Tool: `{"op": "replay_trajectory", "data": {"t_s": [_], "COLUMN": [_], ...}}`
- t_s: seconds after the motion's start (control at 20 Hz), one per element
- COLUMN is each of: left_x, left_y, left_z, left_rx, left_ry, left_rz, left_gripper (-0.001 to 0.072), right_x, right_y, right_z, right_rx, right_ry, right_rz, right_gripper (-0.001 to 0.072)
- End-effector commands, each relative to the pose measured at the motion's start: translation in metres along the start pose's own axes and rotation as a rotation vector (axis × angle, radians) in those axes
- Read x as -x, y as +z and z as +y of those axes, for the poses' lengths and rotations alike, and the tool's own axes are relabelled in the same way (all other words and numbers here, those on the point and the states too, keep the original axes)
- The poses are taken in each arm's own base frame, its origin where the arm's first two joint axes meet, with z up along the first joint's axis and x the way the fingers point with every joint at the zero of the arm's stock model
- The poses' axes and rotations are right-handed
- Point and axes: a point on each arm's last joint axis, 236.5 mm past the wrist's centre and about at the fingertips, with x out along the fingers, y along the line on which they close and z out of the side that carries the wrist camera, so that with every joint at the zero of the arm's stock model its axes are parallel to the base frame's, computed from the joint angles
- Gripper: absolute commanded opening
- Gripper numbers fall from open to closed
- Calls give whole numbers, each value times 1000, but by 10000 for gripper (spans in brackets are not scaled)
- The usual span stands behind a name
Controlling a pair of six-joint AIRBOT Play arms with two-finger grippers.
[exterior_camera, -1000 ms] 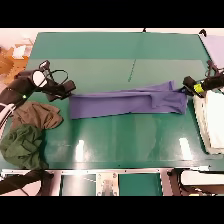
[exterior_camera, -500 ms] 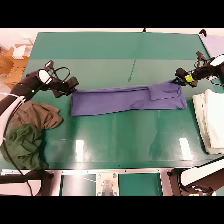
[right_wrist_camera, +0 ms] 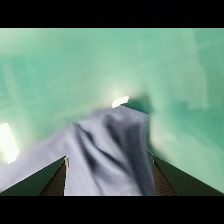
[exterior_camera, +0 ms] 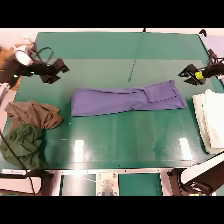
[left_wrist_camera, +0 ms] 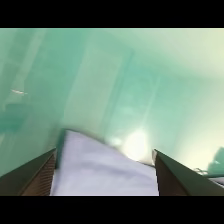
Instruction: Fold the shirts.
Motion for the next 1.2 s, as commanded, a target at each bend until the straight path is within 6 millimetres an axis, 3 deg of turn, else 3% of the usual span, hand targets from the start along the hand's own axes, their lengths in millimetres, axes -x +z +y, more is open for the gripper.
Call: {"op": "replay_trajectory", "data": {"t_s": [0.0, 0.1, 0.15, 0.2, 0.25, 0.35, 0.45, 0.6, 0.65, 0.7, 0.75, 0.85, 0.9, 1.05, 1.15], "left_x": [21, 22, 22, 23, 23, 26, 30, 33, 31, 29, 26, 18, 13, -8, -36], "left_y": [-2, -11, -14, -17, -18, -21, -23, -25, -30, -36, -43, -55, -63, -93, -123], "left_z": [19, 18, 13, 4, -5, -24, -42, -58, -63, -70, -79, -96, -105, -125, -133], "left_rx": [33, 38, 42, 27, 6, -5, -9, -25, -51, -95, -127, -173, -202, -297, -314], "left_ry": [31, 27, 6, -31, -70, -153, -233, -295, -299, -307, -314, -315, -316, -312, -308], "left_rz": [87, 123, 139, 150, 157, 168, 177, 181, 187, 189, 193, 186, 185, 207, 263], "left_gripper": [666, 655, 497, 282, 190, 183, 183, 182, 94, 26, 26, 25, 25, 25, 25], "right_x": [-9, -23, -32, -39, -46, -54, -57, -59, -62, -65, -67, -68, -65, -40, -13], "right_y": [-24, -36, -42, -50, -60, -77, -78, -81, -84, -87, -89, -86, -80, -62, -54], "right_z": [-15, -27, -33, -38, -41, -34, -21, -22, -23, -22, -18, -10, -6, 9, 25], "right_rx": [18, 34, 28, 16, 16, 28, 38, 64, 76, 95, 119, 161, 180, 214, 258], "right_ry": [140, 173, 182, 192, 209, 292, 373, 362, 344, 331, 328, 322, 320, 312, 306], "right_rz": [126, 177, 205, 242, 289, 372, 370, 381, 392, 405, 411, 406, 393, 355, 317], "right_gripper": [589, 589, 589, 590, 590, 589, 588, 579, 542, 457, 372, 104, 15, 12, 11]}}
